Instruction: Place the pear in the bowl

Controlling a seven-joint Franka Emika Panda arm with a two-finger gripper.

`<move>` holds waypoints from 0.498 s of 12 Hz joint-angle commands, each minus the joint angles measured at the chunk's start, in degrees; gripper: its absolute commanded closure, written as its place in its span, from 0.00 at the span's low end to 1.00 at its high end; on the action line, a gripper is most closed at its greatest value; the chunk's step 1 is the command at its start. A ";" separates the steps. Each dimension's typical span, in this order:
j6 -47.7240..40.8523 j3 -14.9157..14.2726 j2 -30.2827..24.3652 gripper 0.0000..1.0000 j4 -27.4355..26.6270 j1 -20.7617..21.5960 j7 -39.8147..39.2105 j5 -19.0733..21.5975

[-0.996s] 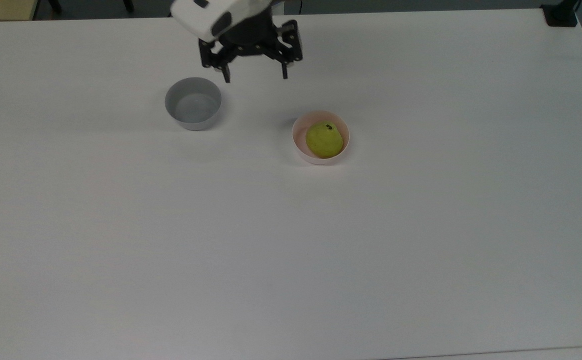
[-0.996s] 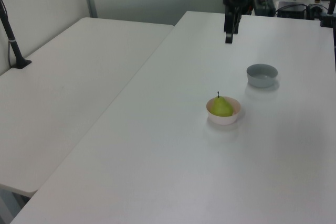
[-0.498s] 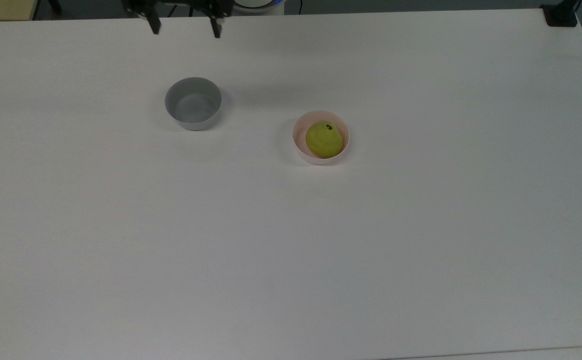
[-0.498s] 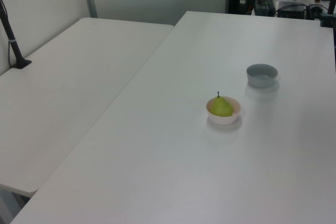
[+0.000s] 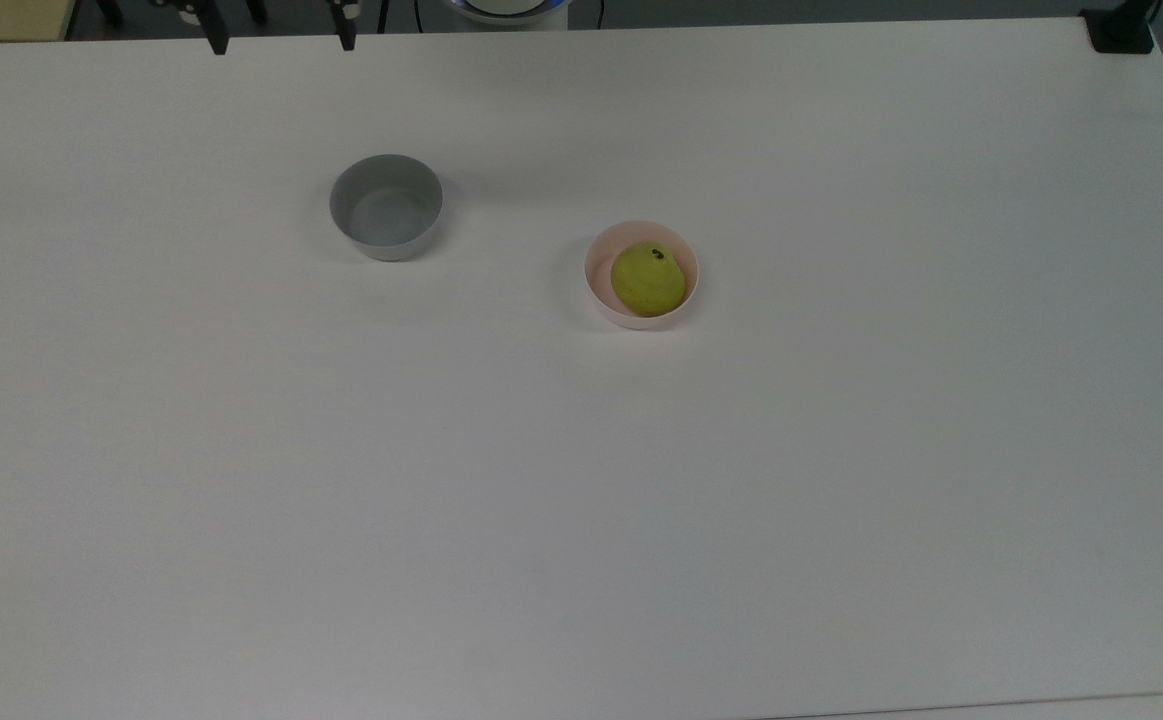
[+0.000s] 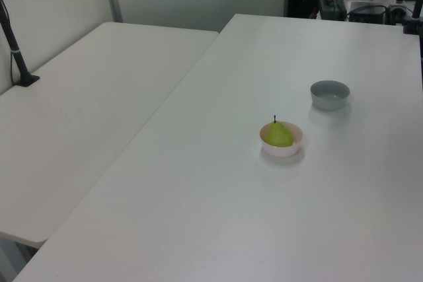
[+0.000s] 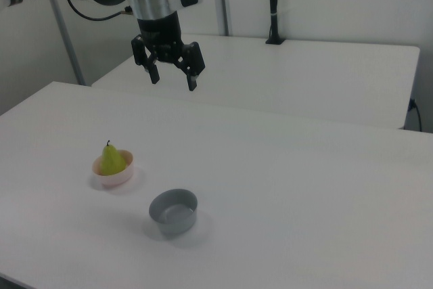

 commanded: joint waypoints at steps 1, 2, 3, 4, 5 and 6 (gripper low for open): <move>1.74 0.01 -0.25 0.00 -0.73 0.15 -2.84 -0.37; 1.57 0.01 -0.26 0.00 -0.73 0.24 -2.57 -0.19; 1.39 0.19 -0.34 0.00 -0.73 0.24 -1.53 -0.11; 1.22 0.36 -0.43 0.00 -0.73 0.59 -1.25 -0.19; 1.13 0.54 -0.43 0.00 -0.73 0.59 -0.82 -0.19; 1.13 0.54 -0.52 0.00 -0.73 0.76 -0.46 -0.19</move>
